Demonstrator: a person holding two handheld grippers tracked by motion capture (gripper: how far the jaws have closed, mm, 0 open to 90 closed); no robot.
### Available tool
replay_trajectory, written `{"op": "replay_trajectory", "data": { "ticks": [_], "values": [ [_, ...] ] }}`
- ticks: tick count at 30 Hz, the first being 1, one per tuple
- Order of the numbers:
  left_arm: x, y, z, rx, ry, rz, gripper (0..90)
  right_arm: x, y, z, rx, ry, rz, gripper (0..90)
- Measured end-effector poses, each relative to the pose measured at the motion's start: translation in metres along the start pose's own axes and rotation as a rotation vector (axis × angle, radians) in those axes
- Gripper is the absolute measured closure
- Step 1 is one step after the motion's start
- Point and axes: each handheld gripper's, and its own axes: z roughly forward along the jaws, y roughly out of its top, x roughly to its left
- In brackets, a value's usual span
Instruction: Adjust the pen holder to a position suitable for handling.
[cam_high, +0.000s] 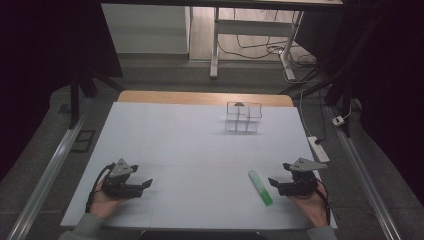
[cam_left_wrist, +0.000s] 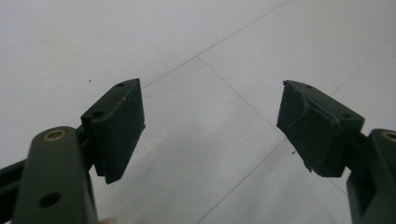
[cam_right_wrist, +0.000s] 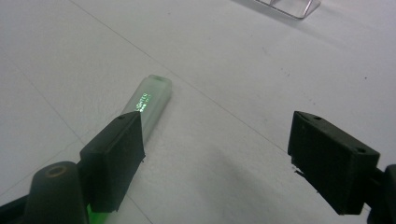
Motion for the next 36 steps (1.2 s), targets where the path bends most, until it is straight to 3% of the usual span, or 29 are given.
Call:
{"op": "replay_trajectory", "data": {
  "ticks": [24, 36],
  "values": [
    [0.001, 0.0009, -0.0006, -0.009, 0.001, -0.001, 23.0, -0.0001, -0.0005, 0.0036, 0.017, 0.02, 0.003, 20.0],
    [0.0015, 0.0023, 0.0011, -0.01, 0.0, -0.004, 23.0, -0.0043, 0.0059, 0.0038, 0.004, 0.002, 0.026, 21.8]
  ]
}}
